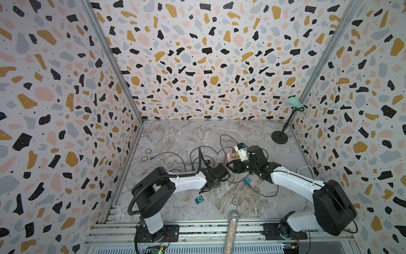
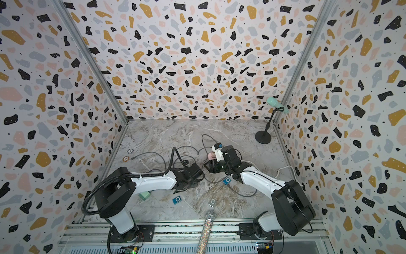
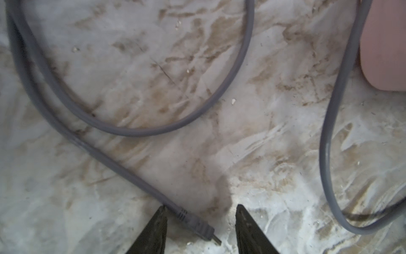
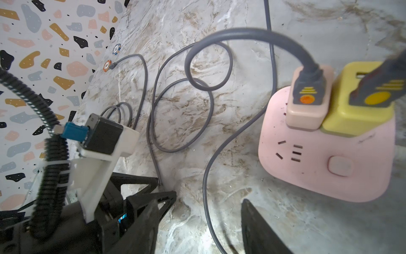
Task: Charge mp3
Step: Pick up the charging cable from the center of the board.
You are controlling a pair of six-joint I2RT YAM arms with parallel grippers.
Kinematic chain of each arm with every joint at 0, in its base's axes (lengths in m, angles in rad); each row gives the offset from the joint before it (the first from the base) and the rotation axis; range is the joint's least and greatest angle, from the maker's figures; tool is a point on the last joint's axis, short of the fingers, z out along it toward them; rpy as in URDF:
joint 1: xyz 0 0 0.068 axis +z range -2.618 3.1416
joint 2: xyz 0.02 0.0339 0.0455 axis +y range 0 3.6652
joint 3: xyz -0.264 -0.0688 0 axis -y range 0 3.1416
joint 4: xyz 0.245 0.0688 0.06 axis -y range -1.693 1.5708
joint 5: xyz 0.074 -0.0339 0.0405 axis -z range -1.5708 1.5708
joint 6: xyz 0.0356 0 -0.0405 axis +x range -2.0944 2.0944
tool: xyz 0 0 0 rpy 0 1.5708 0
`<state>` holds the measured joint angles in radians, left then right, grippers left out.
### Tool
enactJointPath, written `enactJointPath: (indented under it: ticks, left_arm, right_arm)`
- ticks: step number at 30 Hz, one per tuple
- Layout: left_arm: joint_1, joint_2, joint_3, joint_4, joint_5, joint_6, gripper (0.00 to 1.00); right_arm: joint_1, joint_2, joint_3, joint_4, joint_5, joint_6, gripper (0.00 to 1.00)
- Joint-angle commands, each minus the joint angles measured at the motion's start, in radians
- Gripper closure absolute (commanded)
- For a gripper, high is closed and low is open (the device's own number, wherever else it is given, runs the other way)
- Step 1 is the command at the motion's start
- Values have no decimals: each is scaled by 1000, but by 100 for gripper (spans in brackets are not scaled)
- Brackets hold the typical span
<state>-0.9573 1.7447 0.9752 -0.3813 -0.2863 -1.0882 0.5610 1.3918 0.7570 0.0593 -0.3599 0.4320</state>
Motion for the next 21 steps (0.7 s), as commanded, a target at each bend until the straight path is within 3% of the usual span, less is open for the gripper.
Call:
enactJointPath:
  ticks: [1,13,21]
  left_arm:
    - [-9,13,-14,-87,-34,-48,50]
    - [-18,55,-10,-171,-93,-50,61]
    - [-31,-1,-59,-157,-65,-52,76]
  right_arm:
    - [-9,-55,-20,32,-21,-7,40]
    - [-46,-135,-92,53,-28,3,40]
    - [-54,-141,-100,57,-52,6,40]
